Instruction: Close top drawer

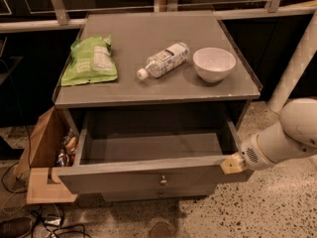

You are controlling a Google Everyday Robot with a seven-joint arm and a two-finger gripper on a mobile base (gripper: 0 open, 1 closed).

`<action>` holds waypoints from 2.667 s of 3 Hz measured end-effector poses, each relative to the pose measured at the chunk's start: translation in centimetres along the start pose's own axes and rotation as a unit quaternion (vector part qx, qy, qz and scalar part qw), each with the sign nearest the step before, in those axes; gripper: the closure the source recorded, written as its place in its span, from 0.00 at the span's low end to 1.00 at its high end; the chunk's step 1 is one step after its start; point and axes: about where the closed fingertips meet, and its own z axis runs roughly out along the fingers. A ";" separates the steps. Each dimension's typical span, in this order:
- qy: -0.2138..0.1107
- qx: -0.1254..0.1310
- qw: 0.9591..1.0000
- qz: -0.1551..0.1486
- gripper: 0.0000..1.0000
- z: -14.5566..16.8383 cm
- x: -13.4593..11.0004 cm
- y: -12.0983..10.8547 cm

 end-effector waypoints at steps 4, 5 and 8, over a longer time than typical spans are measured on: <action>0.012 -0.001 1.000 0.029 1.00 -0.1 2.6 -1.9; 0.000 -0.006 1.000 0.027 1.00 0.7 0.7 -1.8; -0.019 -0.023 0.999 0.014 1.00 1.9 -2.1 -0.2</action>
Offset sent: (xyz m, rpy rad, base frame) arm -0.0542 -0.0677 0.0091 -0.0258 0.0928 -0.1123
